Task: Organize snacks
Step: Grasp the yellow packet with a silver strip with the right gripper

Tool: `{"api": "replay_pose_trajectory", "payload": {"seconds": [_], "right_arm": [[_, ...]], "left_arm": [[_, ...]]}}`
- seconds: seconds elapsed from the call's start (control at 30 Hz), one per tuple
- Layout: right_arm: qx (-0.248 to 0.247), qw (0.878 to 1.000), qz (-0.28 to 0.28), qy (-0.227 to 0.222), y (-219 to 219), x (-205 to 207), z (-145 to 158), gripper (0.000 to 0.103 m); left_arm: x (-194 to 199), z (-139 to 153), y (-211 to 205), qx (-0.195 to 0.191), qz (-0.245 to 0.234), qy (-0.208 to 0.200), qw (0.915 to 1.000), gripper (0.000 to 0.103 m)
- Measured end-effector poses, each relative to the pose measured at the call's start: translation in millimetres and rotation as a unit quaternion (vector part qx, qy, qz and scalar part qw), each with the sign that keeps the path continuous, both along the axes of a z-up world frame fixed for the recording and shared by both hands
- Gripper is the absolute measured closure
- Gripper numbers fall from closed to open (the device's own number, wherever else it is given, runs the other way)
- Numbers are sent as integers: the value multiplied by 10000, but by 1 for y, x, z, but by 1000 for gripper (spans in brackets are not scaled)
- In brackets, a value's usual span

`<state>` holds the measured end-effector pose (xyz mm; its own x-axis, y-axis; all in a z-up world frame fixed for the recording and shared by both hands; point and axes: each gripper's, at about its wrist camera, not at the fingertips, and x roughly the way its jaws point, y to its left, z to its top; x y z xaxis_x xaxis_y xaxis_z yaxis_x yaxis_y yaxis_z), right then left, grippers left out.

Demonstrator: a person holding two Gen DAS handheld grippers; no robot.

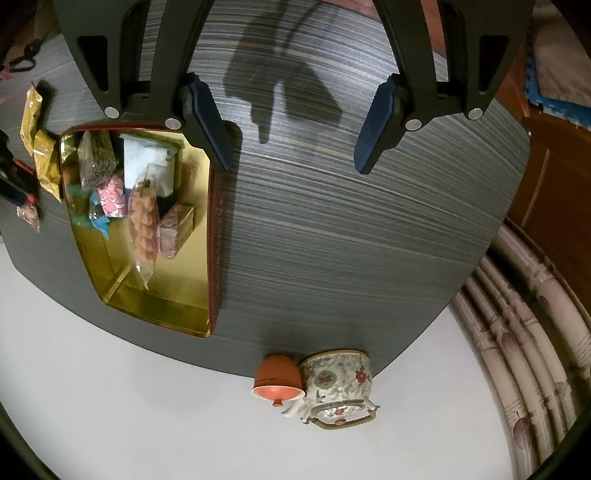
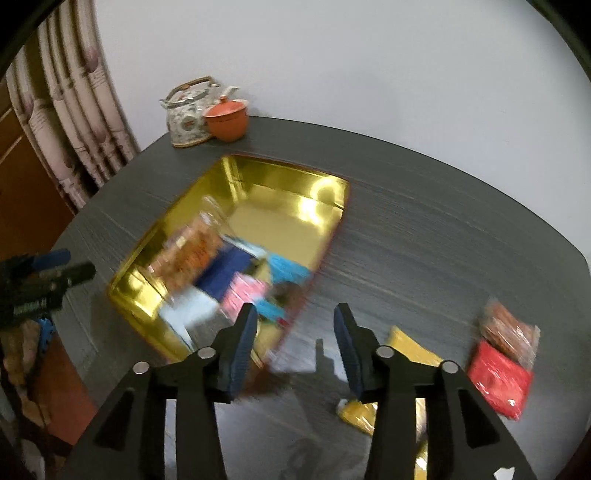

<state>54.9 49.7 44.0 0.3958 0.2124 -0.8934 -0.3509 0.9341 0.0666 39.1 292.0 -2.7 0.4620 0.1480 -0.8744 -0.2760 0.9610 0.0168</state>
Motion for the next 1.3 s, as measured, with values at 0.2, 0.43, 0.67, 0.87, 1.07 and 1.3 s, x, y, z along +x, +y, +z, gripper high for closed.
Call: {"api": "replay_pose_trajectory", "payload": {"seconds": [0.2,0.43,0.67,0.87,1.07,1.3], "right_arm": [[-280,9967,-731,213,-70,-24,7,55],[-367,9812,-1705,825,-130,-44,-5,55],[-426,9712,-1978,1261,-124,-49,-29,55],[-578,9633,-2193,1435,-119,-47,-45,54],[-618,9650,-2132,1393,-117,-45,-51,53],[-821,9684,-1976,1285,-121,-42,-56,53]], "left_arm": [[-1,0,0,-12,-1,-11,10000,34],[-1,0,0,-23,4,-13,10000,34],[0,0,1,-18,9,-14,10000,34],[-1,0,1,-16,10,-16,10000,34],[-1,1,0,-10,-7,-36,10000,34],[0,0,-2,48,-16,-6,10000,34]]}}
